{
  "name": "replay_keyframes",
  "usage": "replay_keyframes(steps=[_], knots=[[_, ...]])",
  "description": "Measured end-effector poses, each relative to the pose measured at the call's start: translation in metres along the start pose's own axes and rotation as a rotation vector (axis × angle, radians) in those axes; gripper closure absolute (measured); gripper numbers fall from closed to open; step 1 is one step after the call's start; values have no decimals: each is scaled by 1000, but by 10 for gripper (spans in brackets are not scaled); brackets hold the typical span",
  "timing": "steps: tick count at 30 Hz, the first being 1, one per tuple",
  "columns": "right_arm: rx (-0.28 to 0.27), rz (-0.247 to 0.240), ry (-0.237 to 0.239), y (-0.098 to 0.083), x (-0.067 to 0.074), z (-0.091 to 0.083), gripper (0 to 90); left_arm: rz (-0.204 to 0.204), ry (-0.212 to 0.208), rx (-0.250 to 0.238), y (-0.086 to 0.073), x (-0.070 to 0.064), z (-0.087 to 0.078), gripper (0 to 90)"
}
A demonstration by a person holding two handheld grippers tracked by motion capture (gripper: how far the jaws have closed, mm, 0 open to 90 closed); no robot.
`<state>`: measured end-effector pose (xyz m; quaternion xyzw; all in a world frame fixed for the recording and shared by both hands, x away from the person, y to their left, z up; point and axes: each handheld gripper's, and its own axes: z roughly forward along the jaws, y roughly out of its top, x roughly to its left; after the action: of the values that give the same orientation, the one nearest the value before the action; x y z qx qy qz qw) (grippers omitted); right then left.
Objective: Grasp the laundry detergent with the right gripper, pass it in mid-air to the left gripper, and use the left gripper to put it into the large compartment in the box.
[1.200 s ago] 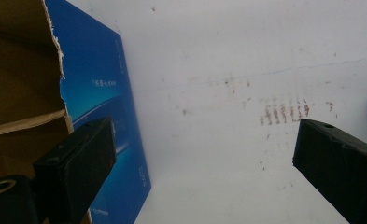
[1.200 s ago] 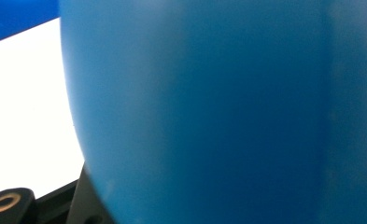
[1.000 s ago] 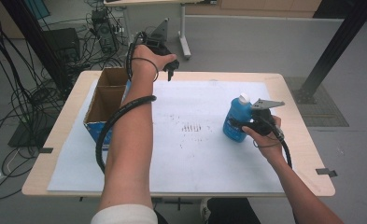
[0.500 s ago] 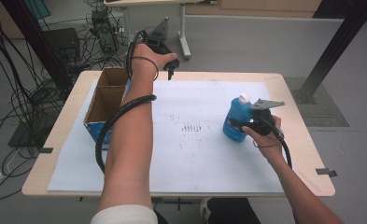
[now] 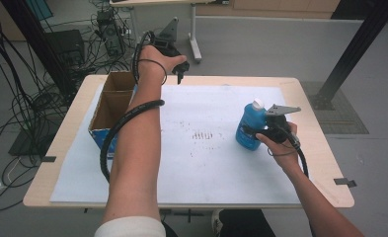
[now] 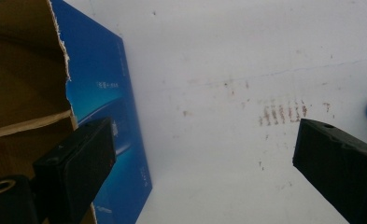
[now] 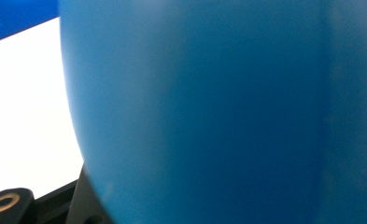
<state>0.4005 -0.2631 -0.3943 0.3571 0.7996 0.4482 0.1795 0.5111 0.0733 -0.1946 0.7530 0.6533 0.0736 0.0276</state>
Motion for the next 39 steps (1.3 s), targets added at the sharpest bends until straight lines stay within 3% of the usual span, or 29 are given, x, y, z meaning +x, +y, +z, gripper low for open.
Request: replay_keyframes(steps=[14, 21, 26, 32, 39], knots=[[3, 2, 2, 1, 0, 0, 445, 0, 4, -6, 1, -2, 0, 64], [18, 3, -4, 4, -2, -1, 444, 28, -8, -10, 0, -5, -2, 66], [30, 6, 5, 16, -2, -8, 444, 48, -23, -23, -1, -6, -7, 66], [68, -1, 46, 40, 5, -13, 443, 117, -41, -45, -3, -5, -22, 63], [87, -20, 108, 73, 22, -8, 443, 241, -58, -58, -9, -4, -37, 63]])
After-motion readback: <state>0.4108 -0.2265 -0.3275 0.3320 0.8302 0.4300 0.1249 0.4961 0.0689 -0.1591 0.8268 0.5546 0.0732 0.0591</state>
